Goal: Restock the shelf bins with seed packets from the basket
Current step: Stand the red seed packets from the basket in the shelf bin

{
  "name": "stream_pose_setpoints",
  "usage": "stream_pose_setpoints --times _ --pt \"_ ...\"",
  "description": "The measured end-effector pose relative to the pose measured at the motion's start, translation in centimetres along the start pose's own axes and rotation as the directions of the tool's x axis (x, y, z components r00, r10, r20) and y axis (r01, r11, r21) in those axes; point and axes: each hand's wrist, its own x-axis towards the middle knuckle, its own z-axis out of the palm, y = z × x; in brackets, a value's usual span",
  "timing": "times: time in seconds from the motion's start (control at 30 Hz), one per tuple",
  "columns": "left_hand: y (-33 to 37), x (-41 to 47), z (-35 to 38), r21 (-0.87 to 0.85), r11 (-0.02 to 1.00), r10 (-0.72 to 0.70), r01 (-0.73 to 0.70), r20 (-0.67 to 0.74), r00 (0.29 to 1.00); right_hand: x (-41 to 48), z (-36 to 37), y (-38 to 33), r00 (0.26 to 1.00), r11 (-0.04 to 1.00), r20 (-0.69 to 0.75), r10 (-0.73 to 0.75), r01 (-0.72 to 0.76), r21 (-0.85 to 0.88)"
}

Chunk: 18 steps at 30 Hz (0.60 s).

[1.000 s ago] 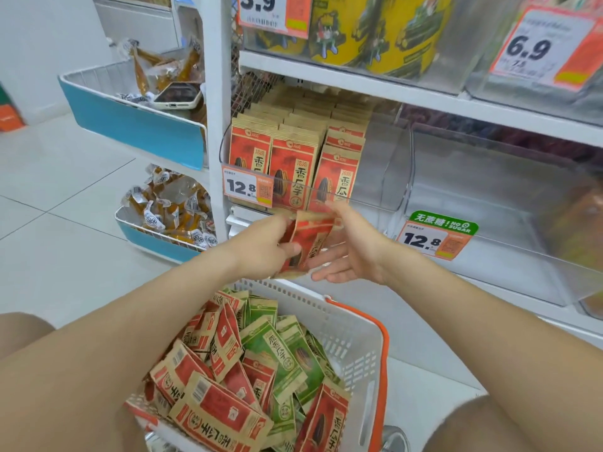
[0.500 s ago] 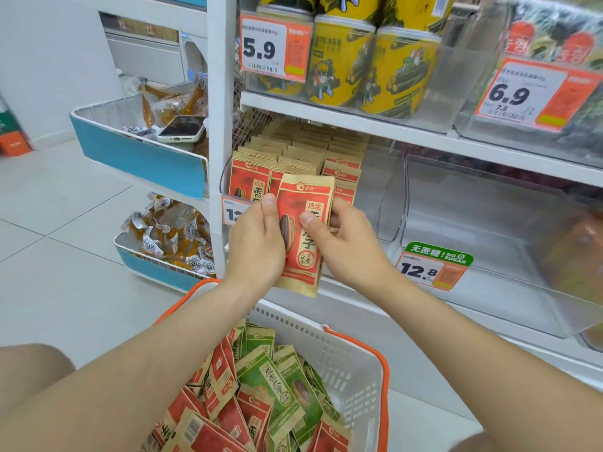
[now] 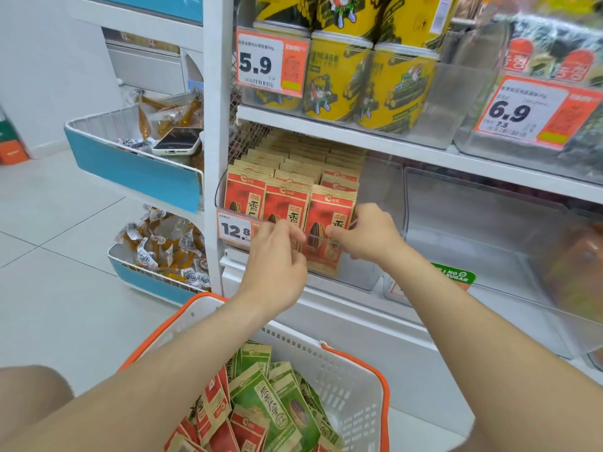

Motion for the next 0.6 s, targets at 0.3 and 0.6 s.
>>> stream_pose_setpoints --times 0.3,0.6 --pt "-0.1 0.6 0.4 0.143 0.988 0.052 -0.050 -0.008 0.999 2.2 0.3 -0.9 0.900 0.890 0.289 0.325 -0.395 0.227" --pt "-0.6 0.8 0.6 0.176 0.981 0.079 -0.078 0.000 0.997 3.5 1.9 -0.2 0.947 0.932 0.046 0.318 -0.321 0.167"
